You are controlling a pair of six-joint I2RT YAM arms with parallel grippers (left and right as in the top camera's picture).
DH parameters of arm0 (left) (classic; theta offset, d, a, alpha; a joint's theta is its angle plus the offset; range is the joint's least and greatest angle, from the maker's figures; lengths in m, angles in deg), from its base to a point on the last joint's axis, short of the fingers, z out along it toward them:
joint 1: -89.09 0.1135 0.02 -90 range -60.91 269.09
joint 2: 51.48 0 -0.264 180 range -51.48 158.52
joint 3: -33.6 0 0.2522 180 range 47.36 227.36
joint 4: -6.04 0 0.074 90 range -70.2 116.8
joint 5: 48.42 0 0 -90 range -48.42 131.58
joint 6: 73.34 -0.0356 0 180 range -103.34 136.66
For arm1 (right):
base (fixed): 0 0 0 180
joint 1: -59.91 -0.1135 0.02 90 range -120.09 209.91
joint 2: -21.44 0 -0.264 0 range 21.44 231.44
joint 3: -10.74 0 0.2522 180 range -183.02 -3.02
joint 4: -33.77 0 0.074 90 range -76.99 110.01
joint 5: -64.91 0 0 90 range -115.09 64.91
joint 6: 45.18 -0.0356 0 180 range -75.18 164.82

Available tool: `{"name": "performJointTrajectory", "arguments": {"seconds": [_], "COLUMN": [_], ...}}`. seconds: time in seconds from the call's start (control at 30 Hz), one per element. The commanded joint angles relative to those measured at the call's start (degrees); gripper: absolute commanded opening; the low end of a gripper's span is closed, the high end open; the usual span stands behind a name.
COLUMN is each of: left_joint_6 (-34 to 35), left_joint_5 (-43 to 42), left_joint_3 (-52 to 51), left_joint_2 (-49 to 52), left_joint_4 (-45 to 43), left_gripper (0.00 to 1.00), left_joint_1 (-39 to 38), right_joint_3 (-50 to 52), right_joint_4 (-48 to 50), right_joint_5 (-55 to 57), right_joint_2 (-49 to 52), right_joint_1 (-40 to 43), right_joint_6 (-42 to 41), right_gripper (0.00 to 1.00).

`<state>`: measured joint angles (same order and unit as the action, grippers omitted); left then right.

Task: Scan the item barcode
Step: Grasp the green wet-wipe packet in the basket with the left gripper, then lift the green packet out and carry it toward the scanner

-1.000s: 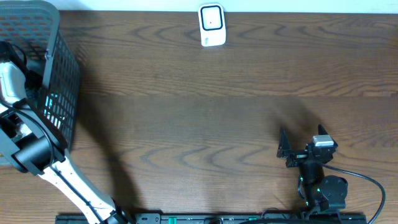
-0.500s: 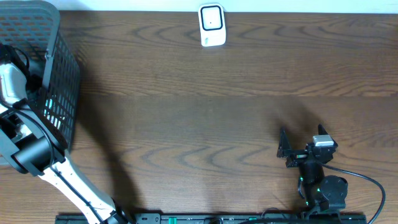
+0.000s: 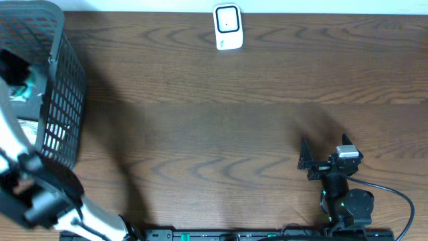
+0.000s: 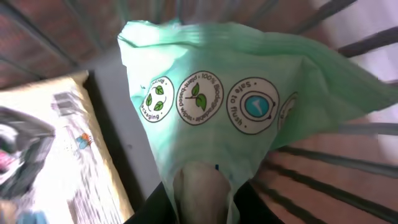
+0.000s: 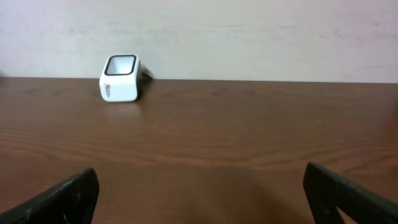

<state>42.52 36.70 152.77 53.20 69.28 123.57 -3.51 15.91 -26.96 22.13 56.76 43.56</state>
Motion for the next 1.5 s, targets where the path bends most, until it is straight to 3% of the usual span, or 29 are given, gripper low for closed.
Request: {"name": "performJointTrajectory", "arguments": {"seconds": [0.0,0.33,0.5,0.77,1.07,1.47], "left_joint_6": [3.6,9.0,8.2,-6.9,-7.0,-6.9], "left_joint_5": [-3.9,-24.7,-32.0,-29.0,-11.0,-10.4], "left_joint_3": [0.8,0.8,0.7,0.7,-2.1,-2.8], "left_joint_2": [-5.5,-16.9,-17.5,-17.1,-11.6,6.9], "left_joint_4": [-0.2,-1.2,-1.1,-0.2,4.9,4.9], "left_gripper": [0.19,0.19,0.19,0.19,0.19,0.19], "left_joint_1": [0.3,-0.3,-5.4,-25.4,-47.5,-63.1], "right_joint_3": [0.2,0.2,0.2,0.2,0.2,0.2], "right_joint_4": [-0.2,-0.2,-0.2,-0.2,-0.2,-0.2], "right_joint_5": [0.2,0.2,0.2,0.2,0.2,0.2], "right_joint_2": [-0.4,-0.4,-0.4,-0.4,-0.4,-0.4], "right_joint_1": [-0.2,-0.2,-0.2,-0.2,-0.2,-0.2], "right_joint_6": [-0.8,-0.8,-0.8,-0.8,-0.8,-0.8], "right_gripper": [0.99,0.99,0.99,0.99,0.99,0.99]}}
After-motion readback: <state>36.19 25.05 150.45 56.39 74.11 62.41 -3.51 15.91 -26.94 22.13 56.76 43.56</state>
